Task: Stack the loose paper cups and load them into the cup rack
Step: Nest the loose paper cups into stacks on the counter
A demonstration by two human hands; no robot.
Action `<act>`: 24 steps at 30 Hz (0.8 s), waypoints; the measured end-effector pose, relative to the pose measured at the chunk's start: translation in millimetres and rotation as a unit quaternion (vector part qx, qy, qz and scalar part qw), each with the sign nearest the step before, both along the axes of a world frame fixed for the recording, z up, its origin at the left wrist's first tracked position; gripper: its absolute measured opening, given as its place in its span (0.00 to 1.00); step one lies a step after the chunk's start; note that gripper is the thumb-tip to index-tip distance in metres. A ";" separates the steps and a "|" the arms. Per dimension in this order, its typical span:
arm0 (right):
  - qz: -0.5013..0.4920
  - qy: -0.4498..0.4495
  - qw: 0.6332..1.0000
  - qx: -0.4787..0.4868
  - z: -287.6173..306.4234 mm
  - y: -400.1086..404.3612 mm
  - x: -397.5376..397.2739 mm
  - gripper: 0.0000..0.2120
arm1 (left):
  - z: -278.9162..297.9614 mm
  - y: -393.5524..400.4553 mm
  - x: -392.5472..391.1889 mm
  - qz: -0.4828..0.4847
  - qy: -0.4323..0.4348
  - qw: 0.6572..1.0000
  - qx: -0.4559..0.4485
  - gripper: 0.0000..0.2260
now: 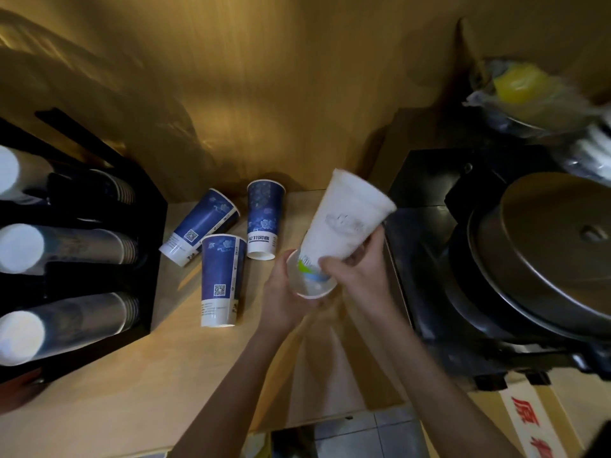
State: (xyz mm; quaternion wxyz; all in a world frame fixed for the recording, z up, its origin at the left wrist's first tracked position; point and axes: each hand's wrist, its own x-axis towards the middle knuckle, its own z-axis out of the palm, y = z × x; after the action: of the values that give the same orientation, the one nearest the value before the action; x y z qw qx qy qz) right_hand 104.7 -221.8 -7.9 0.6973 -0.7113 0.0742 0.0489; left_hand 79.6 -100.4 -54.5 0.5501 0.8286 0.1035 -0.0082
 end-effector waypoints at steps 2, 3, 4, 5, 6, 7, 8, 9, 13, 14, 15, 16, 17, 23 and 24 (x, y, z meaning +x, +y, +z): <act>0.025 -0.017 0.998 -0.060 -14.9 4.5 -10.1 0.48 | -1.3 1.2 1.4 -0.014 0.014 1.000 0.005 0.40; 0.033 -0.021 0.995 -0.093 -21.2 6.3 -13.4 0.48 | -2.5 1.4 2.8 -0.020 0.023 0.999 0.010 0.40; 0.037 -0.023 0.992 -0.117 -25.3 7.8 -16.7 0.48 | -3.8 1.3 3.9 -0.021 0.029 0.999 0.016 0.40; 0.042 -0.028 0.990 -0.131 -29.3 8.4 -19.1 0.47 | -4.5 0.7 4.7 -0.018 0.031 0.999 0.019 0.40; 0.045 -0.033 0.988 -0.141 -33.2 8.4 -20.6 0.47 | -4.5 -0.2 5.2 -0.016 0.034 0.999 0.023 0.39; 0.048 -0.030 0.988 -0.147 -36.2 8.2 -21.7 0.47 | -4.9 -0.8 5.4 -0.013 0.035 0.999 0.026 0.39; 0.052 -0.024 0.987 -0.149 -38.0 7.5 -22.8 0.48 | -4.5 -1.3 5.3 -0.011 0.037 0.999 0.029 0.38; 0.059 -0.019 0.988 -0.145 -39.2 6.2 -24.0 0.50 | -5.1 -1.4 5.5 -0.007 0.035 0.999 0.032 0.38; 0.076 -0.013 0.985 -0.152 -37.0 0.8 -27.8 0.54 | -7.3 -0.5 5.2 0.000 0.034 0.996 0.078 0.40; 0.079 -0.016 0.983 -0.164 -36.1 -0.5 -28.6 0.53 | -7.8 -0.2 5.2 -0.002 0.036 0.995 0.090 0.40; 0.084 -0.020 0.980 -0.181 -35.7 -1.8 -29.1 0.52 | -8.4 0.3 5.3 -0.004 0.033 0.995 0.098 0.40; 0.092 -0.027 0.975 -0.202 -36.3 -2.8 -29.1 0.50 | -7.2 0.3 5.0 -0.006 0.032 0.994 0.104 0.40; 0.102 -0.040 0.969 -0.222 -36.3 -3.5 -29.2 0.46 | -7.3 0.7 4.5 -0.008 0.030 0.994 0.107 0.40; 0.066 -0.057 0.959 -0.269 -29.2 -19.0 -26.0 0.37 | 1.4 -13.0 3.5 -0.030 0.005 0.998 0.060 0.47; 0.045 -0.049 0.962 -0.265 -27.6 -25.7 -25.0 0.36 | 3.1 -18.9 4.2 -0.040 -0.005 0.998 0.057 0.47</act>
State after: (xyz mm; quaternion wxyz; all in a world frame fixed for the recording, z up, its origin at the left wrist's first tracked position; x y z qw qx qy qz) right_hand 79.7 -247.5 -35.5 0.4839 -0.8746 0.0175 0.0240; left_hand 83.8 -119.4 -51.4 0.5018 0.8621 0.0676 -0.0203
